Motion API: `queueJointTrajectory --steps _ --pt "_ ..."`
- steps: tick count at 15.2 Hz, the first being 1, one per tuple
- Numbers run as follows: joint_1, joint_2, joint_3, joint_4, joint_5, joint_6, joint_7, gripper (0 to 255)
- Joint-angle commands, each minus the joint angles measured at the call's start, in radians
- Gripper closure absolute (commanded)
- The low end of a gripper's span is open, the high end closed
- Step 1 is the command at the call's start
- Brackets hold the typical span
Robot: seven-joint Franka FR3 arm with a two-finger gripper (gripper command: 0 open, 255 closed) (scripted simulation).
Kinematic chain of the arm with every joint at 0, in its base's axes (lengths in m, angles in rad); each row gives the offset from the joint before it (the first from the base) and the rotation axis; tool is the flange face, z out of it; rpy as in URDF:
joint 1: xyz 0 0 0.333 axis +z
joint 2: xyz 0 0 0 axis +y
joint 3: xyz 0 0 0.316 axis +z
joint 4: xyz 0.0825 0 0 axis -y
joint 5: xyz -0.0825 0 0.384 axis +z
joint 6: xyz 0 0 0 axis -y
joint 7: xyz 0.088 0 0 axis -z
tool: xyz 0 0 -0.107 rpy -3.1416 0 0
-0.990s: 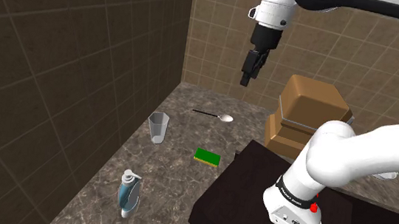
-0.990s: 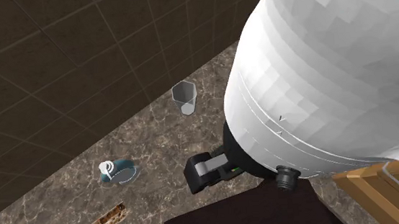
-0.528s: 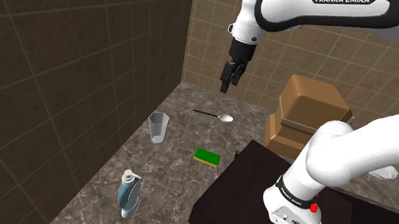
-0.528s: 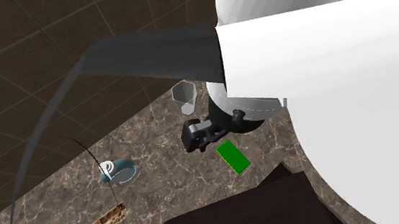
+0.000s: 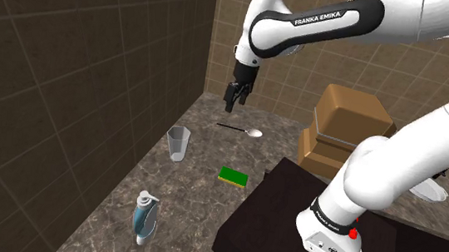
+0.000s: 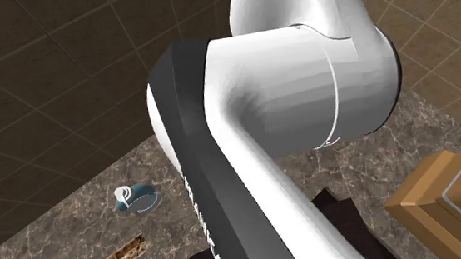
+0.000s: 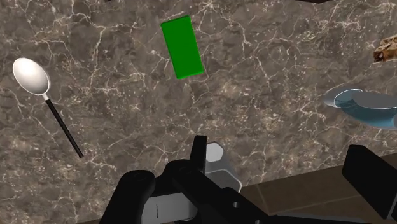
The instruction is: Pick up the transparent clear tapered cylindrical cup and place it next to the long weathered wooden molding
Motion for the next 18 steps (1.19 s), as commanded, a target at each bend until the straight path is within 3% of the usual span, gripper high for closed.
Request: queueJointTrajectory --steps 1,10,18 --pt "-0.001 0.074 -0.002 0.022 0.003 0.054 -0.006 0" --pt "-0.009 0.422 -0.011 0.184 0.02 0.238 -0.036 0" --pt "-0.019 0.736 -0.013 0.416 0.037 0.318 -0.058 0"
